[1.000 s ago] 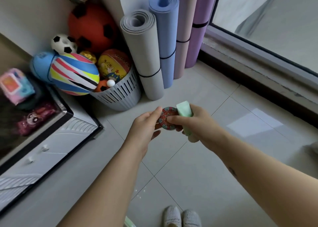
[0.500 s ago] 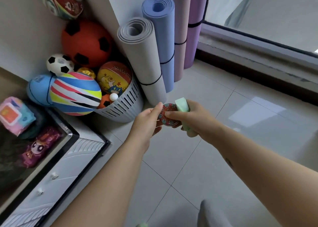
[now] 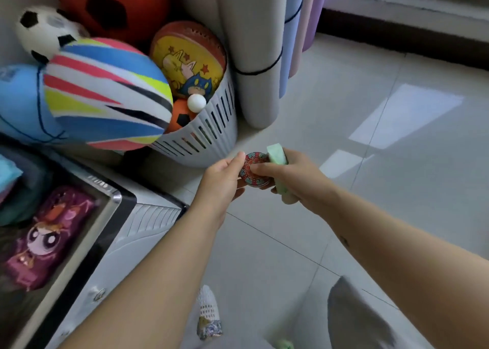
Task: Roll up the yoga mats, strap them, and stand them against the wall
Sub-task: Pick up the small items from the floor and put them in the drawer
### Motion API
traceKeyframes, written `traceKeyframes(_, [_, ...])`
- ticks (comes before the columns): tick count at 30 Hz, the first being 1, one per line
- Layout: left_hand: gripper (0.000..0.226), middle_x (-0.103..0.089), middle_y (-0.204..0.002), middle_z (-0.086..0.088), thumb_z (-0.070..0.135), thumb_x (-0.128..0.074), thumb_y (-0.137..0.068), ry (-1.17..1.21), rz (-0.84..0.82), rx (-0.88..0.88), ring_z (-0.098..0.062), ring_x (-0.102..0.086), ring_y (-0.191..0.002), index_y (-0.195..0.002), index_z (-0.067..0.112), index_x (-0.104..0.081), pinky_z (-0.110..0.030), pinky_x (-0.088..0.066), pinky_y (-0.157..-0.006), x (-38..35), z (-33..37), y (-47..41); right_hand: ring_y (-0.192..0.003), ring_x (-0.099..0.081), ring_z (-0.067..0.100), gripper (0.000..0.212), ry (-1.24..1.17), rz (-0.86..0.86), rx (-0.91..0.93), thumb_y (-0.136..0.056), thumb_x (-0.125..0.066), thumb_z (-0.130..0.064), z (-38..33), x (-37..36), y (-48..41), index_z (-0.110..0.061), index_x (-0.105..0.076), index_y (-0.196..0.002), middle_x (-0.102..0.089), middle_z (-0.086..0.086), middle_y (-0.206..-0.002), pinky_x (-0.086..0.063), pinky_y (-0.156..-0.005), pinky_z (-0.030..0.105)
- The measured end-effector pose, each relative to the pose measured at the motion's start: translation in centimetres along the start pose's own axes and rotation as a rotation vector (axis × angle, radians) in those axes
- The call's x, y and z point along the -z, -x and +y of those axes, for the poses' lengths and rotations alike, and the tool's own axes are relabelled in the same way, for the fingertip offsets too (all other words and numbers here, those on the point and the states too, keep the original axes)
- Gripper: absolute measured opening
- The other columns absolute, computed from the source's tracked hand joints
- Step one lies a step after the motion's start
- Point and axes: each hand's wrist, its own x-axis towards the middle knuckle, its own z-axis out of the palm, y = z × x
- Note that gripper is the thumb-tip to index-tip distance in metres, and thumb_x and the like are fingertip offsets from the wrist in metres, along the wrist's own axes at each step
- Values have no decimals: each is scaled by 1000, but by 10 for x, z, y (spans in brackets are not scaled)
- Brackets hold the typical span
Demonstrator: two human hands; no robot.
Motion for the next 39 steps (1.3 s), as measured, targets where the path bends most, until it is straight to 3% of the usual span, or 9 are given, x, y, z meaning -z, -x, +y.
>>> traceKeyframes(4, [29,-66,-96,-2,42,-47,-98,-69,34,-30,-13,-63,-93,-101,17,-62,-27,-52,-80,15,-63,-51,-60,-60,6,18,49,-41,42,-82,-73,-23,57,-27,-50,-16,-63,-96,-68,2,-80,-44,-51,18])
traceKeyframes(10, [29,-69,-89,-1,37,-44,-99,-168,49,-81,-11,-67,-82,-92,16,-62,-37,-53,-90,28,-124,-89,-70,-57,18,24,91,-79,53,-83,-72,-20,117,-52,-87,-9,-62,-102,-66,11,-84,-39,-65,34])
traceKeyframes(13, [27,-69,-96,-5,36,-44,-99,-186,31,-52,-16,-67,-90,-91,17,-62,-38,-53,-91,36,-131,-86,-63,-53,17,19,102,-75,49,-85,-70,-21,124,-62,-83,-9,-61,-97,-62,9,-76,-34,-54,28])
traceKeyframes(17, [26,-69,-98,-4,35,-45,-99,-208,55,-57,-16,-67,-91,-93,17,-63,-35,-54,-88,62,-132,-54,-56,-48,15,22,124,-131,53,-85,-71,-23,113,-83,-60,-7,-63,-98,-60,10,-71,-28,-42,22])
traceKeyframes(24, [18,-67,-99,3,33,-47,-100,-112,58,-101,-12,-65,-86,-97,23,-62,-28,-50,-86,146,-171,43,-67,-51,21,33,252,-297,154,-78,-77,-24,100,-159,-1,0,-65,-99,-61,14,-75,-28,-43,23])
traceKeyframes(28, [18,-62,-105,7,34,-46,-99,-141,208,-62,-8,-63,-89,-110,24,-57,-23,-47,-76,206,-214,101,-68,-50,23,25,317,-318,204,-79,-76,-22,97,-210,48,-5,-64,-93,-60,12,-76,-28,-46,24])
traceKeyframes(34, [13,-57,-96,0,25,-44,-95,-96,410,10,-19,-56,-87,-97,20,-56,-28,-40,-75,244,-280,133,-64,-52,21,23,394,-340,240,-79,-76,-18,101,-264,92,-5,-59,-86,-57,12,-75,-23,-43,25])
traceKeyframes(36, [20,-55,-96,3,23,-46,-94,-60,466,21,-20,-54,-83,-110,21,-56,-26,-40,-71,244,-302,132,-61,-52,20,22,448,-338,240,-79,-76,-18,104,-275,100,-6,-59,-83,-57,11,-71,-24,-43,24])
traceKeyframes(39, [49,-41,-132,-6,29,-48,-94,-106,538,71,-21,-58,-86,-141,28,-36,-26,-44,-69,239,-327,122,-59,-54,20,24,526,-339,241,-78,-77,-20,105,-287,104,-6,-59,-86,-57,11,-70,-26,-40,22])
